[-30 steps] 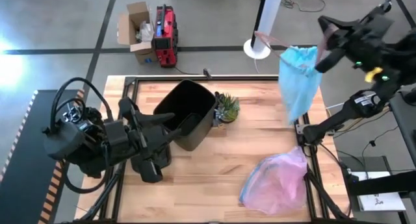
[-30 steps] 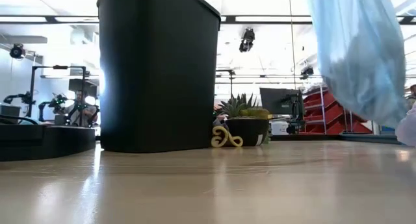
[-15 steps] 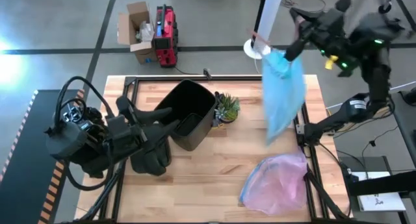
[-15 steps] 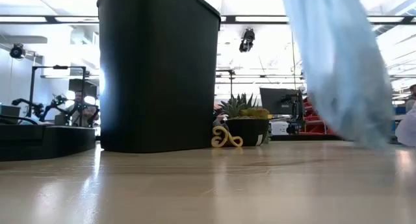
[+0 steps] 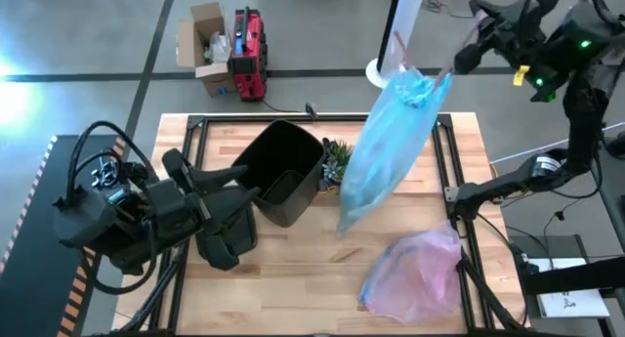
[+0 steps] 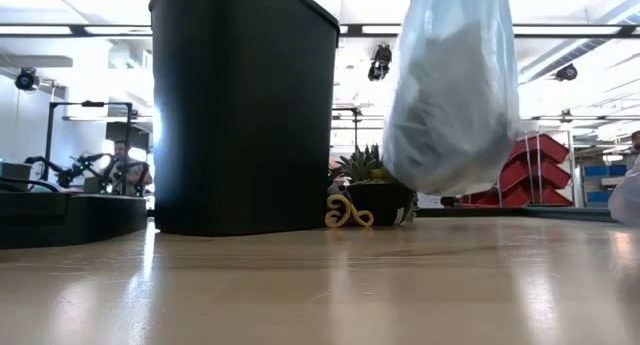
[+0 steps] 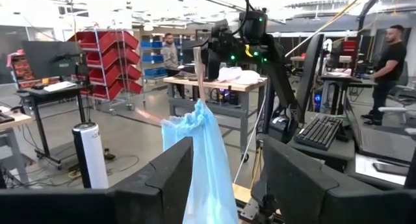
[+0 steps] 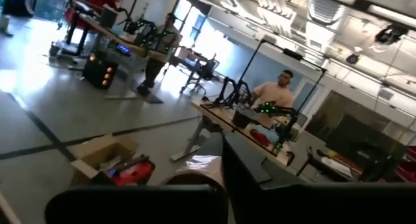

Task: Place trash/remove bag and relplace
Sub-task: Close the blue trash bag

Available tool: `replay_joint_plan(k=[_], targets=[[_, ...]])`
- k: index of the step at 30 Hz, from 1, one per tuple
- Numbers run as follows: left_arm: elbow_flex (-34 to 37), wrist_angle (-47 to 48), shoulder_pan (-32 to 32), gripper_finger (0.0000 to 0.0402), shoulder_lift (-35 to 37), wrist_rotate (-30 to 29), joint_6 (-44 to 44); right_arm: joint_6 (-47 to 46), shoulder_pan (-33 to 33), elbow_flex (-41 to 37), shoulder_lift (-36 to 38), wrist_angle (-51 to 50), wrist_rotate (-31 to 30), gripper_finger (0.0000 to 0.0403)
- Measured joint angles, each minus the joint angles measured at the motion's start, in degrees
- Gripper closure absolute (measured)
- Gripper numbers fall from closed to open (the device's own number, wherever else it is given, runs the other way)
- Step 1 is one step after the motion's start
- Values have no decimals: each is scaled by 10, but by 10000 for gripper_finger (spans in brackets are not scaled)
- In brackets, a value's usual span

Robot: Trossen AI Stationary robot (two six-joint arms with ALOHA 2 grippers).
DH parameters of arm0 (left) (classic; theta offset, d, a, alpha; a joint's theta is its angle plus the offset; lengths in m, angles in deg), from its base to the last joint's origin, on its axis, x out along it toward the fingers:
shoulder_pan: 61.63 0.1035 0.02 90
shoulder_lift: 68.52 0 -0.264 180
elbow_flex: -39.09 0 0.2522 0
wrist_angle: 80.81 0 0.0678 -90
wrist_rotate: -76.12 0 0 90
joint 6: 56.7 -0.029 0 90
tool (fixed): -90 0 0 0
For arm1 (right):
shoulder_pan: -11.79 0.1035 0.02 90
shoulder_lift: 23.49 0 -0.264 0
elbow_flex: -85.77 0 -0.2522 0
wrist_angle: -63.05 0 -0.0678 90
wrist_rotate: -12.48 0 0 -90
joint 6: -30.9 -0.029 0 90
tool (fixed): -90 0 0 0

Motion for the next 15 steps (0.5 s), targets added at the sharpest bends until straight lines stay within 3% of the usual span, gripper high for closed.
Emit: replay_joint_plan(k=[15], targets=[[0, 4, -2, 247, 5, 1, -2, -25, -41, -1, -55, -14, 19, 403]])
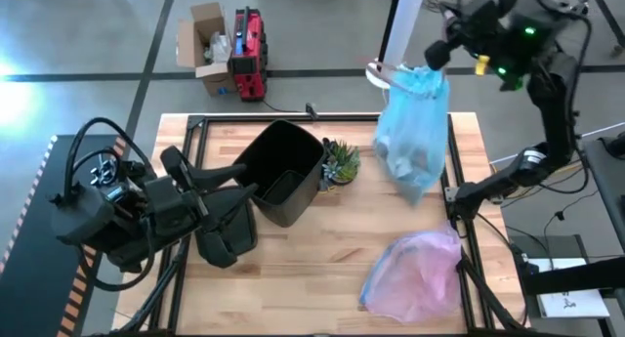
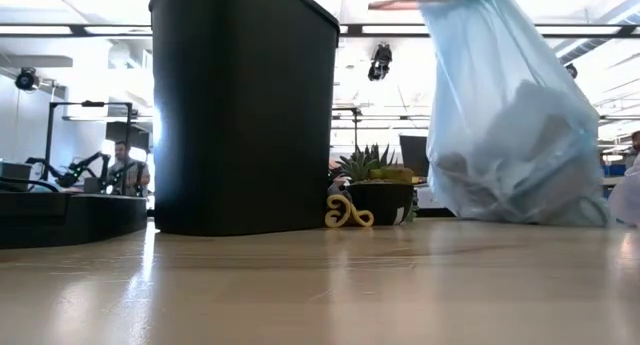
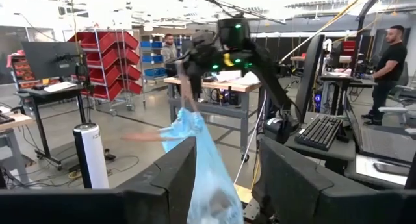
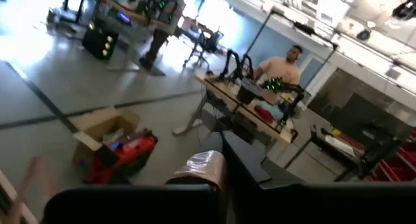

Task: Place trash/remove bag and relplace
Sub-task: Close the blue trash bag

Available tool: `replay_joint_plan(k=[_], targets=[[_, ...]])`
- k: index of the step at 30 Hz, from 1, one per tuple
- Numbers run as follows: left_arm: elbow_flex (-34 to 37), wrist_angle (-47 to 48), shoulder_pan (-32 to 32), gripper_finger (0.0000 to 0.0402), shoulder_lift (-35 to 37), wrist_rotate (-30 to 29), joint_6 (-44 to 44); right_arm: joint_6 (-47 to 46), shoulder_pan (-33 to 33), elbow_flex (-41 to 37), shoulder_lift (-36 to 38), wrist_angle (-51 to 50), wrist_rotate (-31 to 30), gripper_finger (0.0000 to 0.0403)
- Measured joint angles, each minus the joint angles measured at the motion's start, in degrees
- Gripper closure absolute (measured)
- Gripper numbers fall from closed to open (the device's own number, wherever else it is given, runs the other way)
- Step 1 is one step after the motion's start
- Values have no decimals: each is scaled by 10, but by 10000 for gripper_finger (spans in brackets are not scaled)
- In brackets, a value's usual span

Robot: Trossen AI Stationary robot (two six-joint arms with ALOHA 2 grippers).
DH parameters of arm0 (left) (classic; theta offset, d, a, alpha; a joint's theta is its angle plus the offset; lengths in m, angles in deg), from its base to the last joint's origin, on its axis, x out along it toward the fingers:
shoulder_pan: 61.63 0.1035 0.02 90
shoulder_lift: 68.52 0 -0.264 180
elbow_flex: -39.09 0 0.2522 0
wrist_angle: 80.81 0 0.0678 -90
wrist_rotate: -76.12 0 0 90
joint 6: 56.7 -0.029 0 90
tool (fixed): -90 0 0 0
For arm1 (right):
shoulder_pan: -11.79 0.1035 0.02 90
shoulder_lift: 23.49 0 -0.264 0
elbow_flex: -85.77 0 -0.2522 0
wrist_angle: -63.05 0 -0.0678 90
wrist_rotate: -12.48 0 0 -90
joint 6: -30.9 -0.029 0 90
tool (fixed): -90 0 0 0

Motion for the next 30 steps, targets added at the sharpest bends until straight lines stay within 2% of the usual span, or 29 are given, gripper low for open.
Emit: replay_joint_plan(k=[3, 9, 15, 18, 24, 30], targets=[[0, 1, -5, 252, 0, 0, 13, 1, -24, -1, -12, 10, 5, 403], [0, 2, -24, 260, -1, 0, 23, -29, -66, 1, -23, 20, 64, 403], [0, 21, -37, 254, -6, -26, 35, -79, -70, 0, -25, -119, 117, 403], [0, 64, -46, 247, -6, -27, 75, -102, -70, -16, -24, -197, 179, 403], [0, 121, -59, 232, -6, -27, 141, -170, -70, -113, 7, -245, 211, 403], [0, 123, -61, 229, -9, -26, 154, -219, -70, -274, 71, -184, 228, 403]])
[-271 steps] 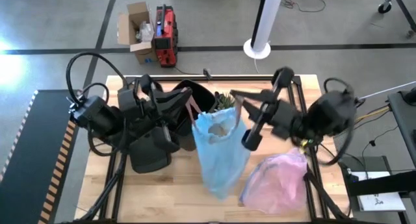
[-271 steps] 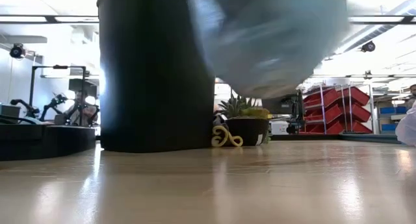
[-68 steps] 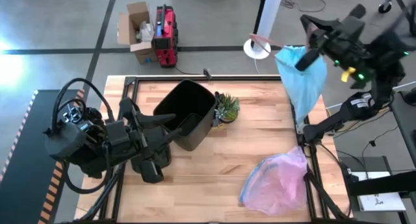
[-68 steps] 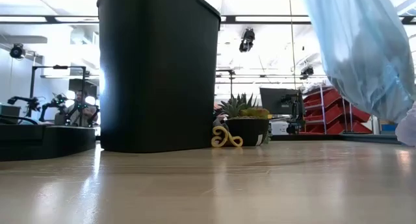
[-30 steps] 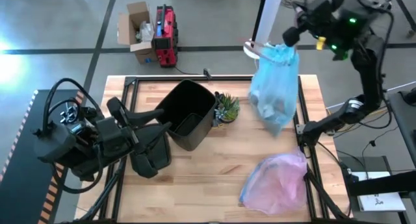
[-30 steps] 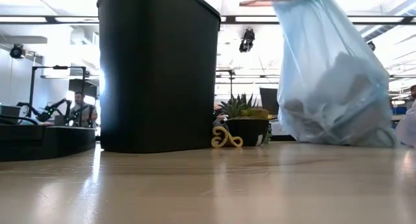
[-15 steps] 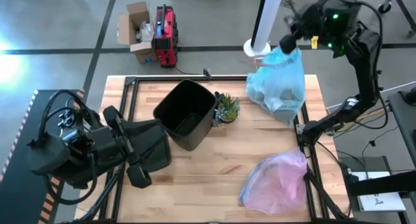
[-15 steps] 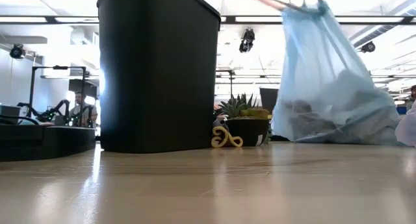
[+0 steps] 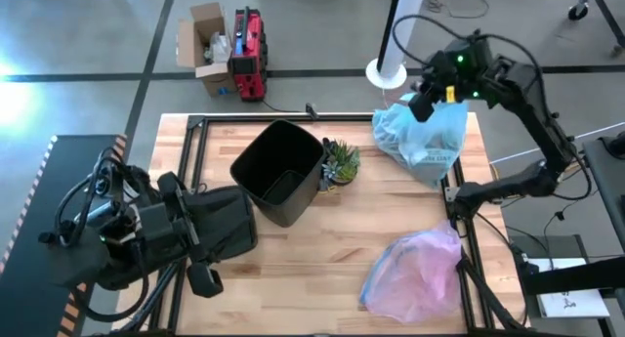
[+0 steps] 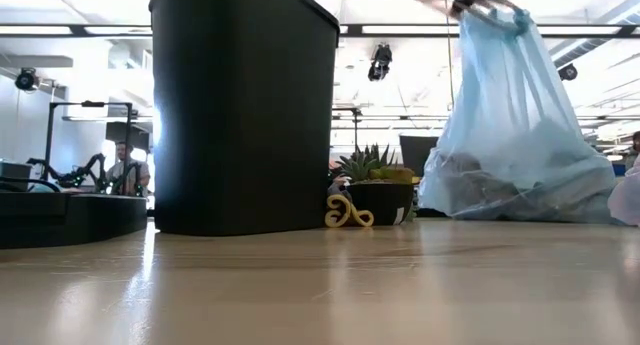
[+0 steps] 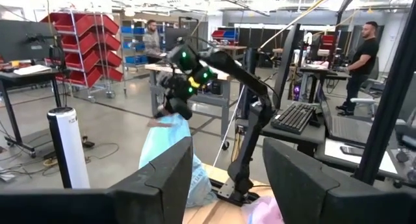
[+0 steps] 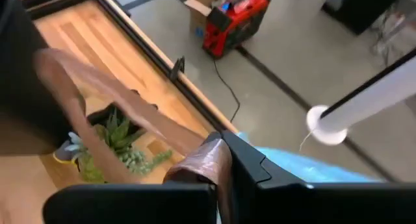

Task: Place trash/remove bag and relplace
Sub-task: Close the blue trash bag

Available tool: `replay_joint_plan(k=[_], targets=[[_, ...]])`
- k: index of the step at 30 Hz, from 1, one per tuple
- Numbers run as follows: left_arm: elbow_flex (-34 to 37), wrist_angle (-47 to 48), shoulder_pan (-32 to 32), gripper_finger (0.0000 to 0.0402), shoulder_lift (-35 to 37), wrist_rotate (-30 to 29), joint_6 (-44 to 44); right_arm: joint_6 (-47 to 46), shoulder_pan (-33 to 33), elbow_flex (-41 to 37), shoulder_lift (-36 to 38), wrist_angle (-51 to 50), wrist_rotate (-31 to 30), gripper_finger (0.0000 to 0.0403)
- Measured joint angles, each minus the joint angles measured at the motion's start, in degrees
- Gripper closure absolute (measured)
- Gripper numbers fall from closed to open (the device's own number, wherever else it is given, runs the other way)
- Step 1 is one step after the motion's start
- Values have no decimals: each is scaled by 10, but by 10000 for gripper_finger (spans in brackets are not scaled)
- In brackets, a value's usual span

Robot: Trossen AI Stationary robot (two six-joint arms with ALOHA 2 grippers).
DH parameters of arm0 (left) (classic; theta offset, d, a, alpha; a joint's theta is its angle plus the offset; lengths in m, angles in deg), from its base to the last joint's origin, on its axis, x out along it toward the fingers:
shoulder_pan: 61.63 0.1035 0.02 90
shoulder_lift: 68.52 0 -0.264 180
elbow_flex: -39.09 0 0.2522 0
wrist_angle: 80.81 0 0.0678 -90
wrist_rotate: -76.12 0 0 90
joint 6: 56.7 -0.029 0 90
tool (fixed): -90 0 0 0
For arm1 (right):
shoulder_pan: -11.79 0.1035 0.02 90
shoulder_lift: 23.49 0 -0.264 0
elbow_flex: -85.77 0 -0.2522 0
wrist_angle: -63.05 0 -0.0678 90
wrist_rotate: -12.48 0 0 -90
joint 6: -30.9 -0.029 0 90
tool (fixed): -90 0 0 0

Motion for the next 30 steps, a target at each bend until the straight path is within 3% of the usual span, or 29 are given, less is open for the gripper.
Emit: replay_joint_plan(k=[7, 19, 24, 30], targets=[[0, 0, -1, 242, -8, 0, 4, -72, 0, -223, 49, 115, -1, 403], [0, 0, -2, 237, -9, -4, 31, -204, 0, -570, 27, 352, 12, 403], [0, 17, -2, 230, -9, -4, 32, -229, 20, -590, 41, 381, 30, 403], [0, 32, -2, 224, -3, -5, 32, -173, 30, -498, 62, 290, 68, 394]])
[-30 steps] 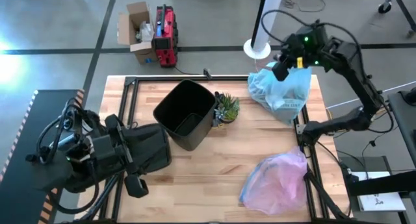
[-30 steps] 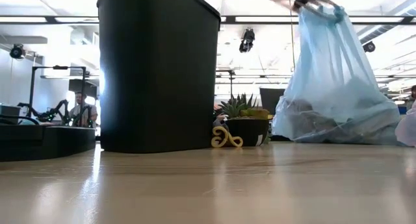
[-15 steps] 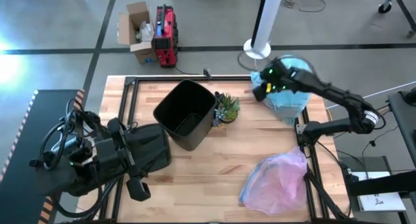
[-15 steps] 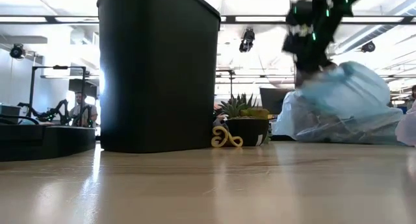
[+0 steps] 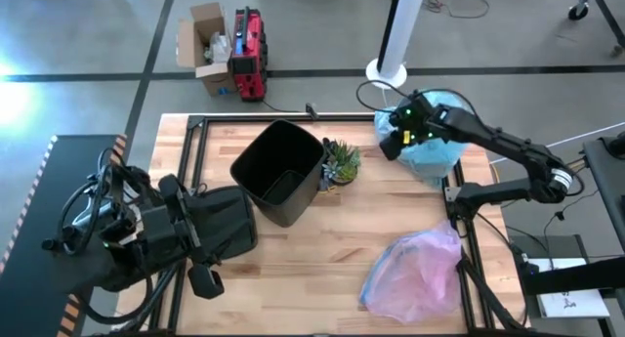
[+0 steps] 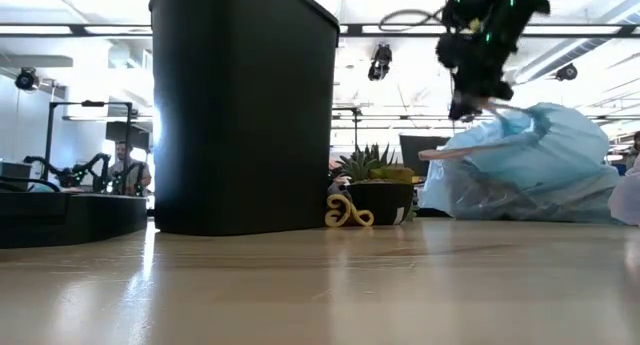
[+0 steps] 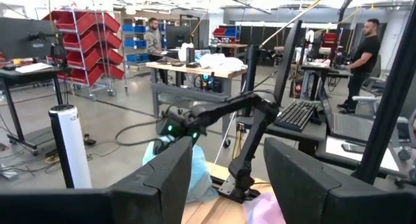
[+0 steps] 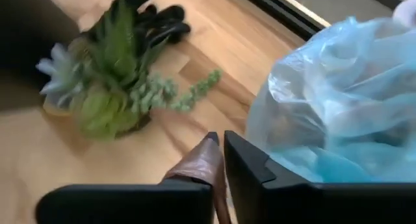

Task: Place trash/remove bag and relplace
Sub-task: Close the blue trash bag

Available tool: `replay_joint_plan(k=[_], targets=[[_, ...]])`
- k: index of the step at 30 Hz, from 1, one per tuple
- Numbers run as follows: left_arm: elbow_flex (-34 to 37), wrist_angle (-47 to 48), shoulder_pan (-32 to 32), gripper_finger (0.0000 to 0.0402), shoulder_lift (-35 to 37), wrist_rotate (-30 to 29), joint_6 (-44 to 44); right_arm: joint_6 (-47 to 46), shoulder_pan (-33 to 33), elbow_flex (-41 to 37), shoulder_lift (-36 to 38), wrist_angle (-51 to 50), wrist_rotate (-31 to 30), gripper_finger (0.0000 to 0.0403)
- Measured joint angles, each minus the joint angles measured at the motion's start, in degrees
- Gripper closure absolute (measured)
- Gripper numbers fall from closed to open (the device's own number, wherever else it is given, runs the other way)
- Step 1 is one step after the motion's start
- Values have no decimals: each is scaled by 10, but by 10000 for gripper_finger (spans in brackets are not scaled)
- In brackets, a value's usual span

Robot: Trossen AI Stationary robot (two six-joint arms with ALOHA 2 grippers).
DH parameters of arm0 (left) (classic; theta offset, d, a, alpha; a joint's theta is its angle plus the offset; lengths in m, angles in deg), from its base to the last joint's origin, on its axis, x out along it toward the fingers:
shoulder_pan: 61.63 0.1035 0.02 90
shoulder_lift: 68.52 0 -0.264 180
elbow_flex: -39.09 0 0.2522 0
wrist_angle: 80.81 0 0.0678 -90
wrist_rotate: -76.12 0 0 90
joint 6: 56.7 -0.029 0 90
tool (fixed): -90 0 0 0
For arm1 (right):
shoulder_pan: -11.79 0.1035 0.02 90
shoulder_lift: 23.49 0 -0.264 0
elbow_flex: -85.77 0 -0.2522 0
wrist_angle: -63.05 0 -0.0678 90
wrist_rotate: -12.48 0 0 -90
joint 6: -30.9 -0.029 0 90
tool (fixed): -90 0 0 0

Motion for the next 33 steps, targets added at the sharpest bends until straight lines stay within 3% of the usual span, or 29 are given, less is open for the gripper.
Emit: replay_joint_plan(k=[6, 15, 20, 26, 33], targets=[[0, 30, -10, 225, 3, 0, 7, 49, 2, 131, -11, -157, 0, 317], [0, 120, -14, 219, 5, 0, 104, 2, 0, 164, -44, -313, 0, 169], [0, 151, -26, 216, 5, 1, 142, -31, 4, 235, -47, -404, 29, 108], [0, 203, -32, 222, 5, 1, 187, 24, 4, 327, -40, -457, -1, 79], [0, 264, -32, 225, 5, 1, 259, 86, 13, 333, -29, -460, -45, 81]])
